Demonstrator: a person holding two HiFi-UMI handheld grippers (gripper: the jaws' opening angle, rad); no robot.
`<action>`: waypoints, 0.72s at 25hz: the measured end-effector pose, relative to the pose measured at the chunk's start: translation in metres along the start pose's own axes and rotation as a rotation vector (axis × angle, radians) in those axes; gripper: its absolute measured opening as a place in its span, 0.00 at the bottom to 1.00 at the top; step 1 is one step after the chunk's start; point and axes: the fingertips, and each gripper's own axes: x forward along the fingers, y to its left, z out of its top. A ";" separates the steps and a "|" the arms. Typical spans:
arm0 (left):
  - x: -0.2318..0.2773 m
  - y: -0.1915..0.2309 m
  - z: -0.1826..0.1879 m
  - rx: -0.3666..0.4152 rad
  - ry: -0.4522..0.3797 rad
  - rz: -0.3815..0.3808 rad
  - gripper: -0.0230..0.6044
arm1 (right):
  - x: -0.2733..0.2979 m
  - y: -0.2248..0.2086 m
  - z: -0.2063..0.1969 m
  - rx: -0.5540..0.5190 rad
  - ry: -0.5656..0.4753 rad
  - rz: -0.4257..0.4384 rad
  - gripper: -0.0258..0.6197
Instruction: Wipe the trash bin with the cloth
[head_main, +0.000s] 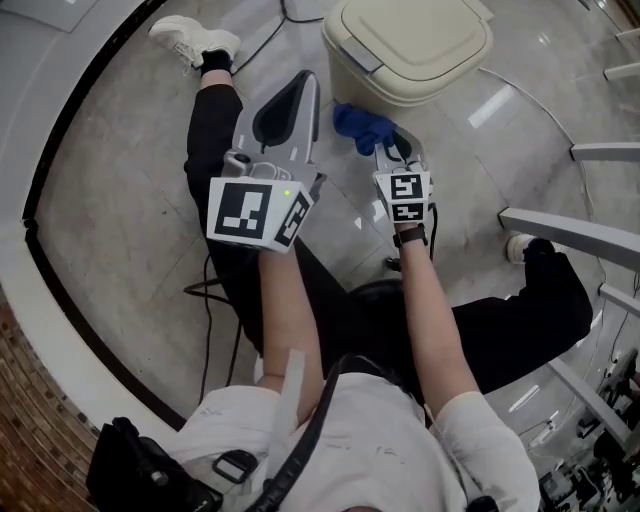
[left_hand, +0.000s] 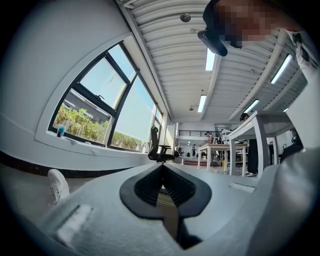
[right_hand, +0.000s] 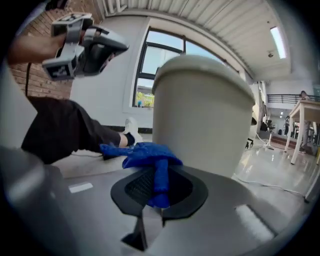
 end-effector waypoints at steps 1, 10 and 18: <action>0.001 0.000 -0.004 -0.001 0.007 0.009 0.04 | 0.010 0.003 -0.021 -0.013 0.047 0.019 0.10; 0.016 -0.013 -0.015 0.047 0.052 -0.003 0.04 | 0.057 -0.011 -0.158 0.146 0.353 0.012 0.10; 0.015 -0.023 0.005 0.098 0.047 -0.012 0.04 | -0.006 -0.014 -0.093 0.504 0.170 -0.049 0.10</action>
